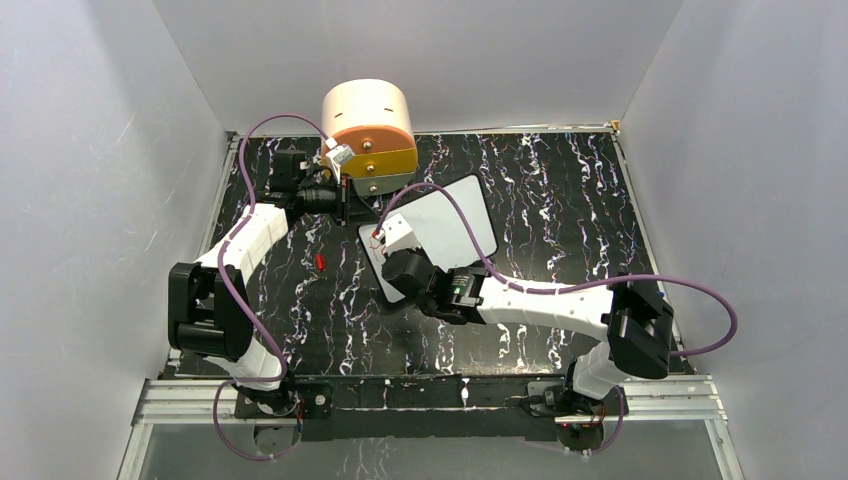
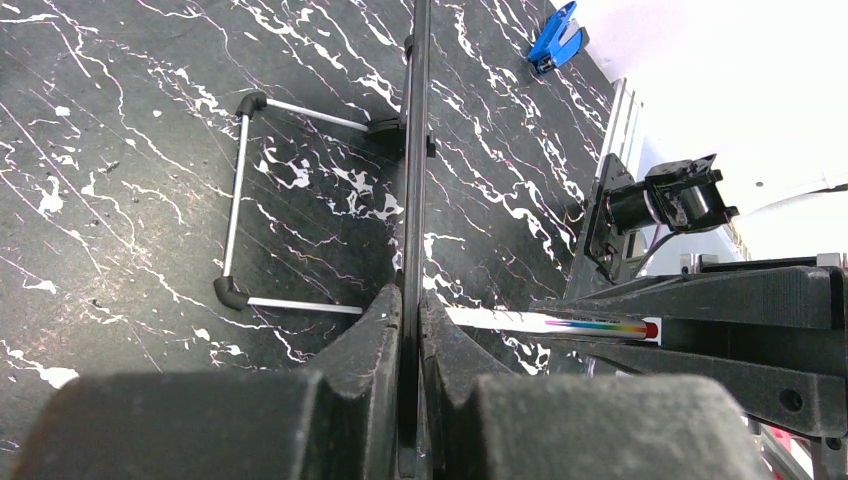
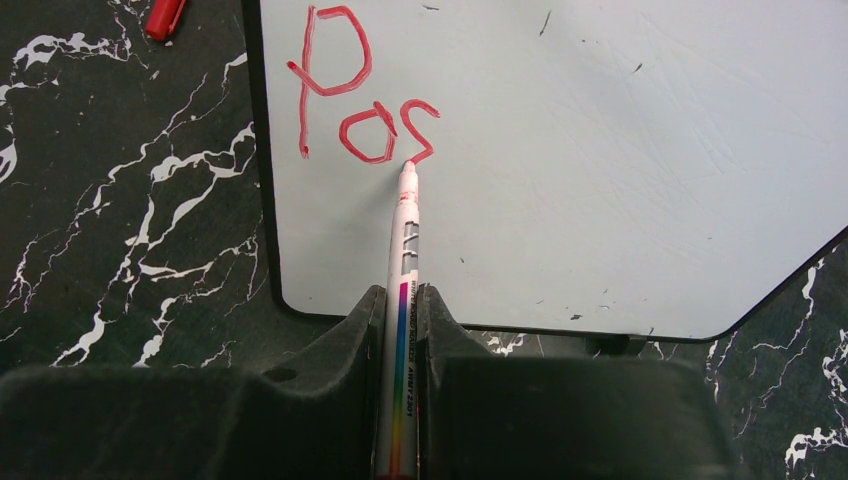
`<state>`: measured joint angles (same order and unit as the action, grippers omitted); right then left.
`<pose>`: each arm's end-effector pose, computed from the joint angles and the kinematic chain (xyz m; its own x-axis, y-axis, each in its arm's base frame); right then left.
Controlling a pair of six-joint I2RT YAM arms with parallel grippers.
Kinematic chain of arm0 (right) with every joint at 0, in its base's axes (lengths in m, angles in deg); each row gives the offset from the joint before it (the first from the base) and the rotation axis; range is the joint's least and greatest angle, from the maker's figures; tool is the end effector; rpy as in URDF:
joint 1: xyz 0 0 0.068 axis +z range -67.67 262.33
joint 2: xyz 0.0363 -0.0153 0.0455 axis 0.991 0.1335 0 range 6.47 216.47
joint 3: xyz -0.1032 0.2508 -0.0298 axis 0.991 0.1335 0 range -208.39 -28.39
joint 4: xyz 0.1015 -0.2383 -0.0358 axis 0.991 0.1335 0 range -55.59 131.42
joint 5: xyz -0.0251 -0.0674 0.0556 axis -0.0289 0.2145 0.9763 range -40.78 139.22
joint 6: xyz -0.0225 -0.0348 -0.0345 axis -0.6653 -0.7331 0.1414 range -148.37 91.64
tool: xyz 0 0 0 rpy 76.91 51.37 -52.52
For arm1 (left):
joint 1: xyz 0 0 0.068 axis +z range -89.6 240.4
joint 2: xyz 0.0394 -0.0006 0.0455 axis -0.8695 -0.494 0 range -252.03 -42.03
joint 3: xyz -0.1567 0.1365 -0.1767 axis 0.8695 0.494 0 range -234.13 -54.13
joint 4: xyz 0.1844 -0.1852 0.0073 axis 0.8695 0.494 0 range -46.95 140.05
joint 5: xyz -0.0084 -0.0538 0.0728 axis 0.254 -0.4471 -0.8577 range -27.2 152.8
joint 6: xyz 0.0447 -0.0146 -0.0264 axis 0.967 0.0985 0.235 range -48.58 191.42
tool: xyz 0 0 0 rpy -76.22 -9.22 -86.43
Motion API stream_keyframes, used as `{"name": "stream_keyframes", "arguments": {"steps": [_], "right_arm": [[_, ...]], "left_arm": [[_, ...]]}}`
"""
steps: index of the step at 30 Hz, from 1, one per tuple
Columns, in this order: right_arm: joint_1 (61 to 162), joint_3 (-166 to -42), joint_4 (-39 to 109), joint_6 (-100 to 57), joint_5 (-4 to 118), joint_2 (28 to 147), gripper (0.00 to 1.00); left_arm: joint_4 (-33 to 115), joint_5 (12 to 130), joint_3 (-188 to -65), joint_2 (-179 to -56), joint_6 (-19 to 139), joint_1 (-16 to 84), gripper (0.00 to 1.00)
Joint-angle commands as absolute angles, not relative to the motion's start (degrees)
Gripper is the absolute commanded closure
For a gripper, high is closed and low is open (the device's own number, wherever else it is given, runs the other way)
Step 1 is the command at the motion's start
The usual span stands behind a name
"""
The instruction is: Write a sentence on the whiteboard
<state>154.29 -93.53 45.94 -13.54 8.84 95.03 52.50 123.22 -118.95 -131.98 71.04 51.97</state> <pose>0.1287 0.3209 0.2772 -0.3147 -0.3368 -0.8874 -0.4959 0.8555 -0.1489 0.3342 -0.0807 0.2757 -0.5667 0.0806 -0.8200 0.7769 0.3838 -0.4991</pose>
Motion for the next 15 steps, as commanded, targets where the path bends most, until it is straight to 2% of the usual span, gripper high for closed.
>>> {"name": "stream_keyframes", "arguments": {"steps": [1,15], "right_arm": [[153.8,-95.1,43.0,-13.4,8.8,93.9,1.00],[153.8,-92.0,39.3,-15.1,4.7,89.5,1.00]], "left_arm": [[55.5,120.6,-117.9,-132.8,72.2,51.5,1.00],[55.6,120.2,-117.8,-132.8,72.4,51.5,1.00]]}}
